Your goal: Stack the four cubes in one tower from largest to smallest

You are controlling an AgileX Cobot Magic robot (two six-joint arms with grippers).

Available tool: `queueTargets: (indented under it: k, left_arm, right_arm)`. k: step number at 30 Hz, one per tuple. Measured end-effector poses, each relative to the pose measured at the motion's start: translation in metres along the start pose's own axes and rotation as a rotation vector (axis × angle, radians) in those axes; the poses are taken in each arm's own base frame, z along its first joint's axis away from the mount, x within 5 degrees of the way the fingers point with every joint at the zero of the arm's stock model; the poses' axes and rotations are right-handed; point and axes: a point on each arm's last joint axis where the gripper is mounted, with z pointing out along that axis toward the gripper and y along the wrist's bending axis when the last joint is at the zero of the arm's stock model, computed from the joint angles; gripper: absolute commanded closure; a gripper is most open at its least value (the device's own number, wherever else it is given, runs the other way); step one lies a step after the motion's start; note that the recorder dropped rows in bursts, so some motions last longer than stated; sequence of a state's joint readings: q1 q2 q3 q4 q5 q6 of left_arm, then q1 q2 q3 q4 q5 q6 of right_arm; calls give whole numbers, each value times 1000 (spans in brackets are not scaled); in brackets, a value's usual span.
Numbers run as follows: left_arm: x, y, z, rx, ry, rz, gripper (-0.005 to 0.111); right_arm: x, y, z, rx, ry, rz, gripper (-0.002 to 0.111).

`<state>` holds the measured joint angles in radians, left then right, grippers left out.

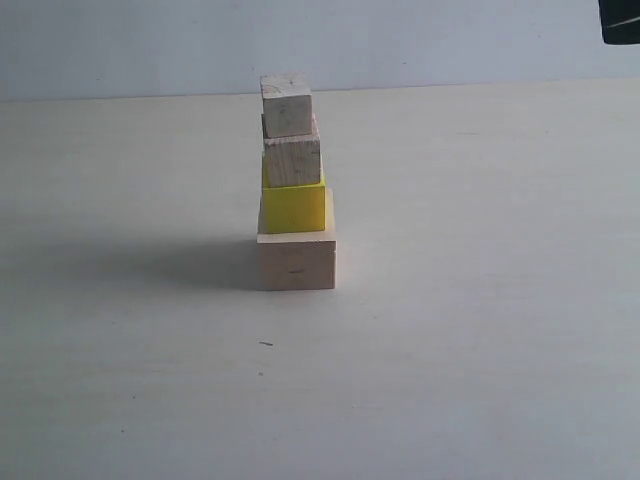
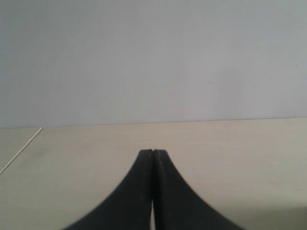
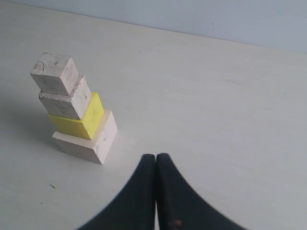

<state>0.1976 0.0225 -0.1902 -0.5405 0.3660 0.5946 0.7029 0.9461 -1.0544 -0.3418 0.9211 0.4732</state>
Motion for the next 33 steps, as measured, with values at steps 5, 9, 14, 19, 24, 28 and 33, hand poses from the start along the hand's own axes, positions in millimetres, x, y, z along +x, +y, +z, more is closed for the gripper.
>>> queueTargets:
  k: [5,9,14,19,24,28,33]
  left_arm:
    - [16,3,3,-31,32,-78,107]
    - [25,8,5,-75,52,-113,107]
    - [46,4,9,-16,121,-120,107]
    - [58,3,11,10,150,-100,107]
    - [62,3,11,9,178,-126,107]
    - [64,3,10,9,200,-130,107]
    - [65,3,10,10,210,-130,107]
  right_arm:
    - [0,0,0,0,0,0,108]
    - [0,0,0,0,0,0,108]
    - [0,0,0,0,0,0,108]
    - [0,0,0,0,0,0,108]
    - [0,0,0,0,0,0,108]
    - [0,0,0,0,0,0,108]
    - [0,0,0,0,0,0,108]
